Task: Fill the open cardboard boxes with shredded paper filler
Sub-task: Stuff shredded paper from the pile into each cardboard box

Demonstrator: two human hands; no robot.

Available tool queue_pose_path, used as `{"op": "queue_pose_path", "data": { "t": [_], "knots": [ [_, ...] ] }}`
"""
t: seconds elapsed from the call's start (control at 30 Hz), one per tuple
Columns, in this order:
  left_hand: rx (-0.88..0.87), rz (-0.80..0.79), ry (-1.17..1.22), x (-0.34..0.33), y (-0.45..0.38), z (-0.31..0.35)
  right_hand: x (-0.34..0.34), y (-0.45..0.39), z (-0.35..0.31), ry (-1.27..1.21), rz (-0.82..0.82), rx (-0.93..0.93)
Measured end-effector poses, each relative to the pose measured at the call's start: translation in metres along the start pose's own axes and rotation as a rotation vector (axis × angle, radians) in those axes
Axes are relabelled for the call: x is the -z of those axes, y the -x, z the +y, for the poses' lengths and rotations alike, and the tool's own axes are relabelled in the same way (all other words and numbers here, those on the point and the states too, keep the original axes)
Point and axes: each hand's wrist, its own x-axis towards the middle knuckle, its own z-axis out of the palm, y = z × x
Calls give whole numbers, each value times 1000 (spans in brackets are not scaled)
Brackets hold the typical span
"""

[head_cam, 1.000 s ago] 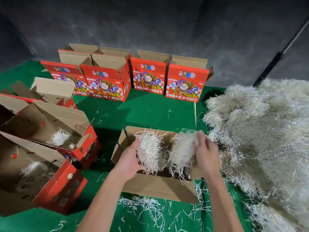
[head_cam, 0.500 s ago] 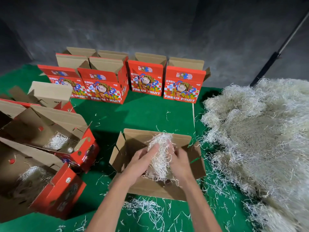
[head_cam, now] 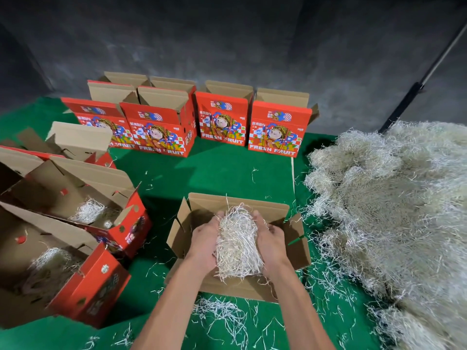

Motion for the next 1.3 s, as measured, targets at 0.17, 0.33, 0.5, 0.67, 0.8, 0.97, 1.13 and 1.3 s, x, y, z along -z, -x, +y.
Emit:
{"op": "queue_pose_path", "data": {
  "t": [0.17, 0.33, 0.5, 0.67, 0.8, 0.97, 1.13, 1.3],
  "knots": [
    [-171, 229, 44, 61, -13, 18, 52, 0, 4, -42, 209, -94],
    [-213, 154, -349, 62, -8, 21, 66, 1, -2, -6, 104, 26],
    [-165, -108, -454, 22, 7, -3, 18, 11, 14, 16, -38, 6],
    [-175, -34, -506, 15, 10, -21, -19, 10, 27, 15, 30, 43],
    [-115, 12, -341, 37, -10, -18, -9, 4, 42, -31, 164, 55],
    [-37, -25, -221, 62, -34, -21, -3, -1, 49, -67, 249, -55],
    [38, 74, -141, 65, -53, -18, -7, 0, 40, -14, 320, -86],
    [70, 20, -39, 60, -70, -6, -2, -4, 39, -116, 357, -124]
  ]
}}
